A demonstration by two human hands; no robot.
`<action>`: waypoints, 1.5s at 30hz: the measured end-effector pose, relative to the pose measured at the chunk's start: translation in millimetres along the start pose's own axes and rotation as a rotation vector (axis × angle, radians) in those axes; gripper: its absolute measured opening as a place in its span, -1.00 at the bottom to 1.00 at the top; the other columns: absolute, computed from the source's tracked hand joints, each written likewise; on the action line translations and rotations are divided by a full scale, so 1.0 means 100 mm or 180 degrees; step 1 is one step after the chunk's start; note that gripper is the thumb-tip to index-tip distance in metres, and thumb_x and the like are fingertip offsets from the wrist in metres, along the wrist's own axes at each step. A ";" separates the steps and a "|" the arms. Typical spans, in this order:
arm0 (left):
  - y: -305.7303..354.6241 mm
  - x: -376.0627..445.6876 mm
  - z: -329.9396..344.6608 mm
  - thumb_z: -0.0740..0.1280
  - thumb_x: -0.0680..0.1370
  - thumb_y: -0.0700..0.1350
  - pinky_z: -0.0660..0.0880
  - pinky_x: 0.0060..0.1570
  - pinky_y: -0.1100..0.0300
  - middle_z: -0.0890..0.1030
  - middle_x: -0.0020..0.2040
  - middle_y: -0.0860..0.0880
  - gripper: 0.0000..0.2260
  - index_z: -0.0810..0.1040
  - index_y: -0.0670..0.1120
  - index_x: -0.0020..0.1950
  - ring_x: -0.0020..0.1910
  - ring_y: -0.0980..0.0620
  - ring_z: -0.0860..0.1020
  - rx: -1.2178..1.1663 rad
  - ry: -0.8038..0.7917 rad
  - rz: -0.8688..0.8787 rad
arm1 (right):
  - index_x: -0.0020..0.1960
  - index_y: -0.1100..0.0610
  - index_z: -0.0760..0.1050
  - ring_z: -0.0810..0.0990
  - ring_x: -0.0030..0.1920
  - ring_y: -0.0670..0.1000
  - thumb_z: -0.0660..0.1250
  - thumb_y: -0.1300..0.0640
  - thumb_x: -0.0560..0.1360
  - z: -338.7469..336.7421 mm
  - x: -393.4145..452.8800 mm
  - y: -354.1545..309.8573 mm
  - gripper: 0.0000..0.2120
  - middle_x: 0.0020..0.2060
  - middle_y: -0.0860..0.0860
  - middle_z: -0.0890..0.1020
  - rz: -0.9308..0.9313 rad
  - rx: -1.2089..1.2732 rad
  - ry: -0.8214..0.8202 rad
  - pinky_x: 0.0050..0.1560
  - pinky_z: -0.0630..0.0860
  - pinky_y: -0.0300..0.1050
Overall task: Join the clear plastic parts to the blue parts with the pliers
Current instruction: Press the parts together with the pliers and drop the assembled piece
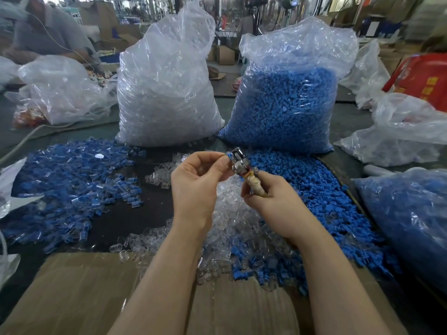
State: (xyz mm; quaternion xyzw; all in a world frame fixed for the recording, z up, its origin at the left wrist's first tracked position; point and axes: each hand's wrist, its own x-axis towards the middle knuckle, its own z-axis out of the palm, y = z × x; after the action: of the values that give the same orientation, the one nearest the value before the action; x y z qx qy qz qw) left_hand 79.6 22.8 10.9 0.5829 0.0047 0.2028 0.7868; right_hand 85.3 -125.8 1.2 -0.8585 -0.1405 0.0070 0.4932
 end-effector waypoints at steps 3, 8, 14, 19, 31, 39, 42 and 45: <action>0.00 0.00 0.00 0.42 0.50 -0.33 0.56 -0.22 0.32 0.69 -0.29 -0.01 -0.91 0.63 -0.17 -0.14 -0.28 0.11 0.64 -0.0081 -0.0010 -0.0052 | -0.18 0.06 0.48 0.33 -0.49 -0.14 0.29 0.25 0.46 0.01 -0.01 0.01 -0.89 -0.50 -0.12 0.44 -0.0007 -0.0049 0.0042 -0.42 0.31 -0.14; 0.01 0.02 -0.04 0.41 0.51 -0.34 0.56 -0.22 0.31 0.69 -0.28 -0.01 -0.92 0.63 -0.17 -0.13 -0.28 0.11 0.63 -0.0113 0.0002 -0.0015 | -0.19 0.02 0.48 0.35 -0.47 -0.12 0.30 0.21 0.45 0.05 0.00 0.02 -0.89 -0.48 -0.13 0.46 -0.0036 -0.0135 0.0019 -0.38 0.34 -0.08; 0.04 0.01 -0.03 0.40 0.51 -0.32 0.56 -0.22 0.30 0.68 -0.27 -0.01 -0.94 0.62 -0.19 -0.12 -0.27 0.11 0.63 -0.0305 -0.0070 -0.0135 | -0.16 0.01 0.44 0.37 -0.42 -0.12 0.34 0.17 0.45 0.05 0.00 -0.01 -0.90 -0.43 -0.14 0.45 0.0038 0.0143 -0.0108 -0.30 0.36 -0.07; 0.04 -0.01 -0.03 0.39 0.51 -0.34 0.56 -0.22 0.31 0.68 -0.28 -0.02 -0.94 0.61 -0.21 -0.11 -0.29 0.11 0.63 -0.0276 -0.0133 -0.0124 | -0.12 0.01 0.44 0.39 -0.39 -0.15 0.34 0.18 0.46 0.04 -0.01 -0.04 -0.89 -0.40 -0.17 0.45 0.0045 0.0298 -0.0155 -0.26 0.38 -0.10; 0.05 0.01 -0.02 0.39 0.50 -0.36 0.55 -0.25 0.33 0.68 -0.31 -0.01 -0.91 0.62 -0.19 -0.14 -0.32 0.12 0.64 -0.0157 -0.0167 -0.0047 | -0.15 0.08 0.43 0.35 -0.43 -0.11 0.28 0.26 0.45 0.03 -0.01 -0.06 -0.90 -0.41 -0.09 0.43 -0.0007 -0.0004 -0.0071 -0.35 0.35 -0.08; 0.04 0.00 -0.01 0.39 0.50 -0.36 0.56 -0.26 0.32 0.67 -0.33 0.00 -0.90 0.61 -0.19 -0.14 -0.33 0.13 0.63 -0.0118 -0.0075 -0.0096 | -0.17 0.03 0.43 0.36 -0.43 -0.09 0.27 0.18 0.43 0.05 0.00 -0.03 -0.94 -0.43 -0.10 0.46 -0.0024 -0.0143 -0.0022 -0.36 0.36 -0.02; 0.04 0.01 -0.01 0.40 0.50 -0.34 0.55 -0.26 0.32 0.68 -0.31 0.00 -0.94 0.62 -0.21 -0.11 -0.33 0.13 0.64 -0.0134 -0.0062 -0.0212 | -0.17 0.01 0.42 0.37 -0.44 -0.13 0.27 0.16 0.45 0.06 0.01 -0.03 -0.93 -0.42 -0.10 0.47 -0.0021 -0.0236 -0.0016 -0.36 0.37 -0.06; 0.03 0.04 -0.07 0.40 0.51 -0.28 0.59 -0.22 0.29 0.71 -0.23 -0.05 -0.95 0.63 -0.21 -0.04 -0.27 0.10 0.67 -0.0199 0.0009 -0.0523 | -0.19 -0.01 0.40 0.41 -0.40 -0.07 0.27 0.14 0.45 0.07 0.01 -0.02 -0.92 -0.40 -0.07 0.49 -0.0020 -0.0415 0.0079 -0.33 0.39 -0.04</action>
State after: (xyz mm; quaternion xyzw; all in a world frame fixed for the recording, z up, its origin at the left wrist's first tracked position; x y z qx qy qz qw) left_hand 80.2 31.6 12.3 0.5553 0.0473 0.1384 0.8187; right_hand 85.1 -118.4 -0.3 -0.8884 -0.1372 -0.0144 0.4379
